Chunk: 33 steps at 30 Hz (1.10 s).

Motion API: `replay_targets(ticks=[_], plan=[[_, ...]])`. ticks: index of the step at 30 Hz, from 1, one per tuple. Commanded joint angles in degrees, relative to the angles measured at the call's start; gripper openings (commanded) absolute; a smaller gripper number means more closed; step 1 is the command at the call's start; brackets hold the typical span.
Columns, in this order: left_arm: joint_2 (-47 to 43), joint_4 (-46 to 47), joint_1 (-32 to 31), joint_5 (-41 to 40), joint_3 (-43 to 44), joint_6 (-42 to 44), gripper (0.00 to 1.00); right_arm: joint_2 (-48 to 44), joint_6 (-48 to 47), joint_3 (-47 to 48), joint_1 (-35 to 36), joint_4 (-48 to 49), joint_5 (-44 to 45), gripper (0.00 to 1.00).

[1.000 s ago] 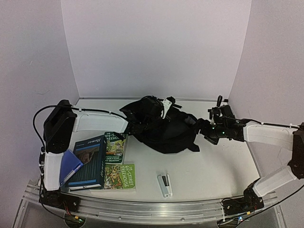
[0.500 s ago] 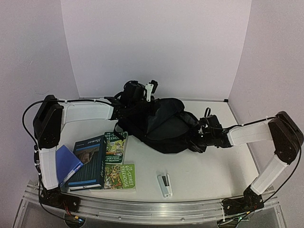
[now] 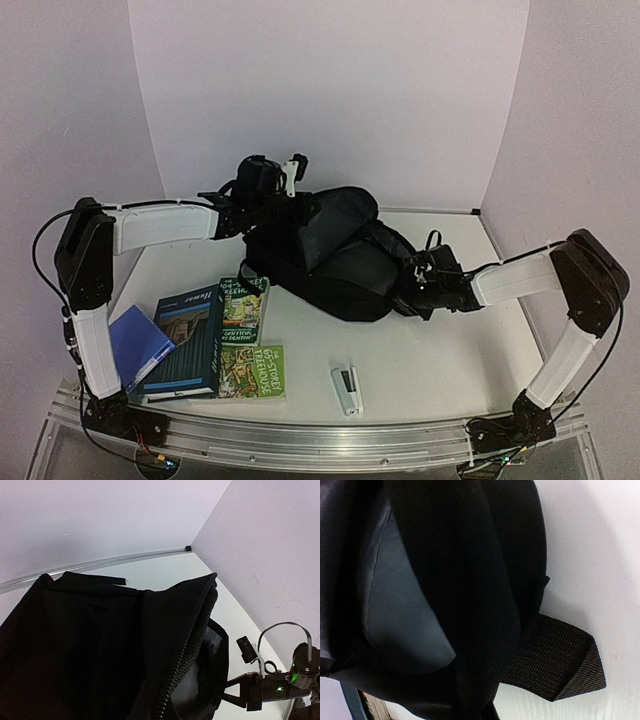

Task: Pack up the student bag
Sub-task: Unzip the student bag at the center of the board.

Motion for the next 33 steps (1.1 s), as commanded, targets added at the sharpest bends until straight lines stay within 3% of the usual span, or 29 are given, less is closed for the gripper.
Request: replay_targets(ticks=[1,9,15,20,25,29,33], plan=[[-5.79,-0.89,2.07,5.16,1.53,-3.92,0.00,-4.53,-3.88,-0.52,-5.06,-3.91,3.75,0.00],[-3.68,-2.38,6.85,10.27,2.22,-9.25,0.00,-10.83,-12.27,-0.45,-13.28,-14.56,4.63,0.00],[8.41,2.21,12.17,25.00,5.79,-14.94,0.00,-8.89,-16.62,1.73,-13.51,-17.15,-1.05,0.00],[17.57,1.95,12.91,27.35,9.99,-16.40,0.03,-9.69,-17.82,2.04,-13.54,-18.34,-1.92,0.00],[20.54,1.54,13.79,24.80,9.75,-16.60,0.23,-12.14,-18.03,2.25,-13.51,-19.77,-1.41,0.02],[19.73,2.97,13.82,26.68,7.95,-13.99,0.54,-13.63,-18.31,2.83,-13.51,-20.88,-1.09,0.11],[17.86,4.37,13.68,31.68,7.26,-8.24,0.78,-14.86,-18.90,4.05,-13.51,-22.45,-0.97,0.20]])
